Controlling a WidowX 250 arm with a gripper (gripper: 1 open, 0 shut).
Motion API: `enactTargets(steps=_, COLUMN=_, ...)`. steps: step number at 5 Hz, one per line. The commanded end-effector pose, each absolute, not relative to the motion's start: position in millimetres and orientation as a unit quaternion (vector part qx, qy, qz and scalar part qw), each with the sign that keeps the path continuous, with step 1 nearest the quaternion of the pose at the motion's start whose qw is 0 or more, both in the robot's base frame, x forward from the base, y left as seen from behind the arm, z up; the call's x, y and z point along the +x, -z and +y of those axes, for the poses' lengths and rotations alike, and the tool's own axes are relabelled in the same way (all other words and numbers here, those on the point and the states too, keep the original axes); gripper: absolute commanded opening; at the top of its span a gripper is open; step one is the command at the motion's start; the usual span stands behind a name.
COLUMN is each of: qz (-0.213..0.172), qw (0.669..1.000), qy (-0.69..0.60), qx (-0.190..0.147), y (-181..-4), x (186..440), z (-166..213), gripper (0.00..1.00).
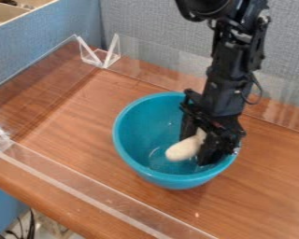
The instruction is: Remove the mushroom from inside the blue bowl and put it on the table
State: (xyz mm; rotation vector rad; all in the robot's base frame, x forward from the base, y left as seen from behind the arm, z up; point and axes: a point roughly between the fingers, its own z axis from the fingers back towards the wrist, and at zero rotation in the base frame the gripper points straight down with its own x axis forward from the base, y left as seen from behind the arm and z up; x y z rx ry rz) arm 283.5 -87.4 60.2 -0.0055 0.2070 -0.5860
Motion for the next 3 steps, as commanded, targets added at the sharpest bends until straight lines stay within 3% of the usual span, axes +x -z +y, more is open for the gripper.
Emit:
enactTargets(steps=1, qz=0.045, qw=0.952, qy=0.304, qx=-0.006, y=-88.9, x=292, z=-104, gripper=0.0)
enactTargets(steps=3, qz=0.037, qw=0.949, qy=0.312, qx=-0.015, y=-91.1, x=286, z=-115, gripper=0.0)
